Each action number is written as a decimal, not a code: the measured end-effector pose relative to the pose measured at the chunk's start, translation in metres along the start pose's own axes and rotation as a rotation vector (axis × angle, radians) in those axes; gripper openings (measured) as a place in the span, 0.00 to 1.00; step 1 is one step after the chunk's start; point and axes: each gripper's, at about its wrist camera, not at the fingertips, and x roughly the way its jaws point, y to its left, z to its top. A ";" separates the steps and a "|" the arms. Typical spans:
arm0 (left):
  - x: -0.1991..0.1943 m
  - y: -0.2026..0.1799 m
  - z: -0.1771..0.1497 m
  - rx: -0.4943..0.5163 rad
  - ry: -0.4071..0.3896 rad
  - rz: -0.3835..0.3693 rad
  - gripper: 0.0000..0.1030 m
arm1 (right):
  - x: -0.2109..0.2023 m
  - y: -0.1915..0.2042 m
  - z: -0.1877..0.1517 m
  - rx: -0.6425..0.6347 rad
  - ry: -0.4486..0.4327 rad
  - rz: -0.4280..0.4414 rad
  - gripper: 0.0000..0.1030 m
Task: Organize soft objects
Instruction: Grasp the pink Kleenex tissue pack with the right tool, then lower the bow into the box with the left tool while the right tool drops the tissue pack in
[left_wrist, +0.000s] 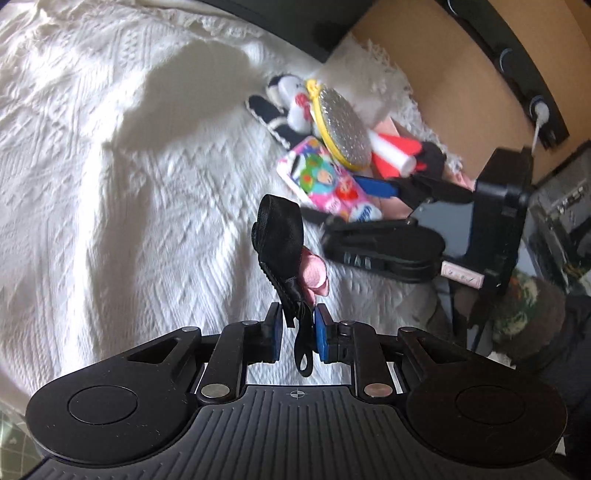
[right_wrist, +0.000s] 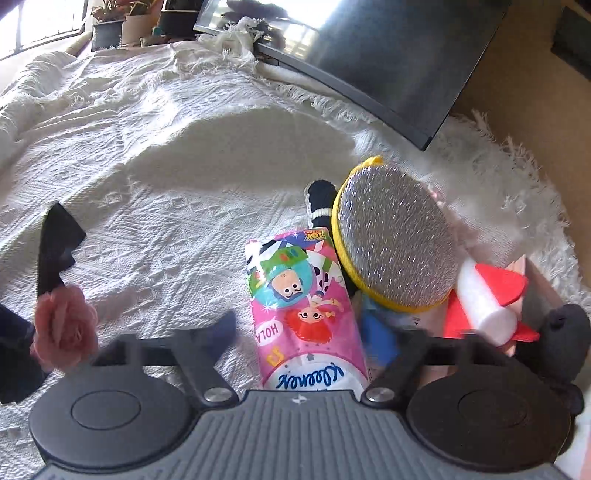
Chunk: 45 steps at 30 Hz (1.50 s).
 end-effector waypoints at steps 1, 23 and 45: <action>0.001 -0.001 0.000 0.005 0.010 -0.004 0.21 | -0.006 -0.001 0.000 0.014 0.009 0.022 0.50; 0.093 -0.145 0.063 0.339 0.191 -0.274 0.21 | -0.186 -0.099 -0.149 0.519 0.035 -0.273 0.49; 0.203 -0.235 0.160 0.483 0.073 -0.100 0.40 | -0.199 -0.113 -0.196 0.712 0.066 -0.404 0.49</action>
